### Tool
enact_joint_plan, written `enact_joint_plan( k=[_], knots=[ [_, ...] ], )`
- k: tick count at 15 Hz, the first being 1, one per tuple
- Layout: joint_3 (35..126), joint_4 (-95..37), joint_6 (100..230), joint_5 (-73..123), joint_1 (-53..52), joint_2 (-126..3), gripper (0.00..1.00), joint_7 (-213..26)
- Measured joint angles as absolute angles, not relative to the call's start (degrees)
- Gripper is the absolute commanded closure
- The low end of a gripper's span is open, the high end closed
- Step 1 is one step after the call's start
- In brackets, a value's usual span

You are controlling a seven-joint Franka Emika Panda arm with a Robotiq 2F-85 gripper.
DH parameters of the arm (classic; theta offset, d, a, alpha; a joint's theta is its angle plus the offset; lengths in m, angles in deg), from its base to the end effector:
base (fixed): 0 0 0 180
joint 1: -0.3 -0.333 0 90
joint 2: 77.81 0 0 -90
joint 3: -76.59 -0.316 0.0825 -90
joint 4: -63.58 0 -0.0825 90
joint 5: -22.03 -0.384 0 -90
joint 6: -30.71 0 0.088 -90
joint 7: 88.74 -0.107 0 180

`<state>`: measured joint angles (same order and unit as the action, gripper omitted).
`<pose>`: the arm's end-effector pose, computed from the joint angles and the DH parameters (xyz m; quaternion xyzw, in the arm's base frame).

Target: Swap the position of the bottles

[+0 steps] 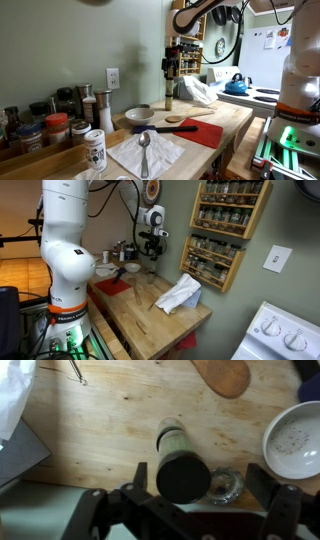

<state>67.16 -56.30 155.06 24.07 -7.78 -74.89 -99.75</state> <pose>0.5316 0.1656 0.4015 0.9976 0.0663 0.0161 0.0069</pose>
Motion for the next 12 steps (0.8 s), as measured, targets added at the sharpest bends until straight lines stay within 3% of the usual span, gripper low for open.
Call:
enact_joint_plan(
  k=[12],
  knots=[
    [67.7, -55.8, 157.4, 25.3, -7.8, -71.8, 0.02, -101.2]
  ],
)
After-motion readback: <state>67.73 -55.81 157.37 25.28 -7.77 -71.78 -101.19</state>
